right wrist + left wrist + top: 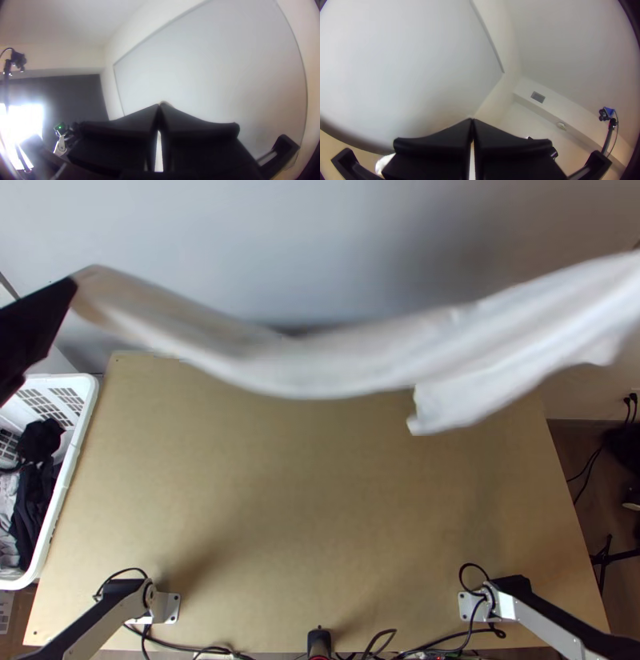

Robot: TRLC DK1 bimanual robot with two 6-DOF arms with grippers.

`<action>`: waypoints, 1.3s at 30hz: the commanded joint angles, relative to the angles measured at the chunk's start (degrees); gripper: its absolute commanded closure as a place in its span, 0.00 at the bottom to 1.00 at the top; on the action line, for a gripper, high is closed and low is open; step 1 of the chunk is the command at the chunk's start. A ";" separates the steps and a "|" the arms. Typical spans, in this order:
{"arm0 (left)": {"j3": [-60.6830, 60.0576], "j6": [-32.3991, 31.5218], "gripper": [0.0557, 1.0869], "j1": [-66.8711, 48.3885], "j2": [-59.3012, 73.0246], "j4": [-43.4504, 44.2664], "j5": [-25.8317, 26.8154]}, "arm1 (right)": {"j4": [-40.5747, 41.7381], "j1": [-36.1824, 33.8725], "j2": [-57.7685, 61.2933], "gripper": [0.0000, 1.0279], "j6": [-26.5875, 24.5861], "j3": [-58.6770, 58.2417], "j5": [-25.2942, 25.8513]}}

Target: Fold the t-shirt

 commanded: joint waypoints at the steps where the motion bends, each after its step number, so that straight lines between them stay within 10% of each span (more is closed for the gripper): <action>1: 0.73 -1.57 0.97 -0.34 -4.60 -3.05 3.06 | -5.85 3.76 -3.69 0.97 -0.31 3.98 -2.88; 10: -1.73 -6.94 0.97 -0.34 -5.74 -1.91 11.93 | -9.36 11.84 -5.10 0.97 -0.75 1.35 -3.49; 17: -28.27 -6.14 0.97 -0.08 -11.81 6.97 13.87 | 1.27 10.53 -15.74 0.97 -0.66 -38.64 -3.05; 23: -51.30 1.85 0.97 -0.34 -7.50 16.02 8.77 | 17.97 2.00 -17.93 0.97 -2.07 -65.01 -2.17; 39: -52.18 13.81 0.97 0.36 21.51 24.72 -0.99 | 32.65 -9.60 1.23 0.97 -2.16 -69.32 -2.26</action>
